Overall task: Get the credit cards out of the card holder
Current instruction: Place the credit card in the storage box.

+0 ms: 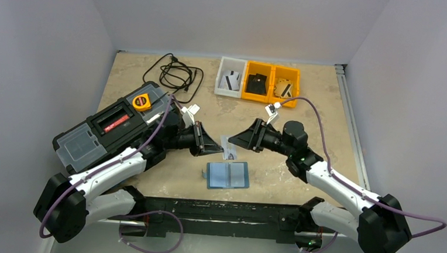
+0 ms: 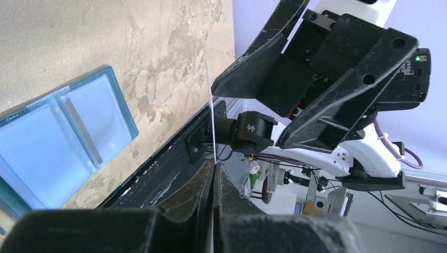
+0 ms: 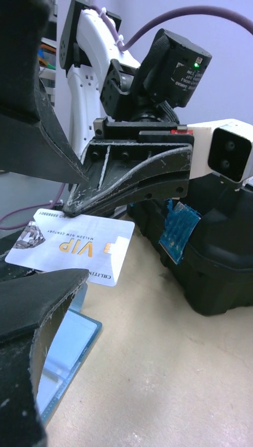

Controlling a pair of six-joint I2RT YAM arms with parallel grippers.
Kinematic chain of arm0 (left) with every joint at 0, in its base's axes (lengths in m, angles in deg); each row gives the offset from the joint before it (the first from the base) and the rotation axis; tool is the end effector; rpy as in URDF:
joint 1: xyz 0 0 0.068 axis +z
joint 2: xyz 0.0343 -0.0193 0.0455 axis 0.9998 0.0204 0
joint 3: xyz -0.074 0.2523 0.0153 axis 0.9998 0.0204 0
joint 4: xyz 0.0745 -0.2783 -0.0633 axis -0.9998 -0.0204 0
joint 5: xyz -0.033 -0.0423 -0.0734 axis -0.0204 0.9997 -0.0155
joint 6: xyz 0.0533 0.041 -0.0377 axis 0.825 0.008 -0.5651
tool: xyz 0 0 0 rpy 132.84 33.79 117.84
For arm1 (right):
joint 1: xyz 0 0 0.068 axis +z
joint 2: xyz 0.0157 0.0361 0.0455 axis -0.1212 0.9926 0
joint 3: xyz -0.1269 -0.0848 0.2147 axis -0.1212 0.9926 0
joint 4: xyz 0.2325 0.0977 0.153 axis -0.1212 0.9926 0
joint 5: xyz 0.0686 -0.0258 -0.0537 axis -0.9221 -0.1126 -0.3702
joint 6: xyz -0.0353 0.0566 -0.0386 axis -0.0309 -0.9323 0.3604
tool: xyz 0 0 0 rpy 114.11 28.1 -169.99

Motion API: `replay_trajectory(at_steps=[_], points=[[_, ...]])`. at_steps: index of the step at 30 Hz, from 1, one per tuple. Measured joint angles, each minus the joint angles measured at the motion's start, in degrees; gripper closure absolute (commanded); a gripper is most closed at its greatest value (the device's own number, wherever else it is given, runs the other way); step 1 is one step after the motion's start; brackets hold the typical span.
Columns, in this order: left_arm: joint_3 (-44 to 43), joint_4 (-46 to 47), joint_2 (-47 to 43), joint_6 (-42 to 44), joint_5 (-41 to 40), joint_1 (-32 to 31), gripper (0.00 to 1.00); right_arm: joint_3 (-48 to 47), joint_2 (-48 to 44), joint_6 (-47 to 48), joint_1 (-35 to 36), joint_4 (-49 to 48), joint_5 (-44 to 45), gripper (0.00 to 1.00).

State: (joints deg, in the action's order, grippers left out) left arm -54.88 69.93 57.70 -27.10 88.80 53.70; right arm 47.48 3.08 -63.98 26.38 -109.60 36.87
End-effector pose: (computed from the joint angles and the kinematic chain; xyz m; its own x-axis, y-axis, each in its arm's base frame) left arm 0.2191 -0.1981 0.2109 -0.9466 -0.2851 -0.1504 0.0452 0.3447 -0.9376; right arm 0.2296 0.1907 0.2241 -0.8201 0.3275 -0.4692 -0.3722 0.3174 0.8722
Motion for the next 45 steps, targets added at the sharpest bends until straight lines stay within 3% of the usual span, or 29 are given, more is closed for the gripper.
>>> replay_trajectory(at_steps=[14,22,25,31,33,36,38,41,45], points=[[0.24,1.57,0.0,-1.11,0.9,0.24,1.0,1.09,-0.96,0.46,-1.81,1.46,-0.44,0.44],[0.24,3.08,0.26,-1.57,1.29,0.26,1.0,2.19,1.92,-0.48,-1.88,-2.01,-4.55,0.52],[0.24,4.04,0.92,-1.92,1.77,0.26,1.0,3.15,3.5,-1.57,-1.88,-4.74,-6.82,0.63],[0.26,4.11,1.49,-2.45,2.38,0.26,1.0,3.52,4.48,-3.43,-1.9,-8.24,-9.7,1.0],[0.28,3.85,1.66,-2.43,2.32,0.26,0.86,3.52,4.33,-3.85,-1.92,-9.4,-10.08,1.0],[0.28,2.49,1.73,-1.6,2.25,0.26,0.56,3.5,4.15,-3.8,-1.9,-9.66,-10.29,1.0],[0.15,0.76,1.53,-0.68,1.95,0.24,0.42,3.52,4.17,-3.67,-1.9,-9.14,-10.19,1.0],[-1.22,-5.99,0.7,2.12,0.13,0.26,0.27,3.5,4.17,-3.19,-1.9,-8.26,-9.77,1.0],[-5.68,-17.88,-1.49,7.15,-4.85,0.26,0.17,2.05,4.74,-2.16,-1.9,-4.66,-8.55,1.0]])
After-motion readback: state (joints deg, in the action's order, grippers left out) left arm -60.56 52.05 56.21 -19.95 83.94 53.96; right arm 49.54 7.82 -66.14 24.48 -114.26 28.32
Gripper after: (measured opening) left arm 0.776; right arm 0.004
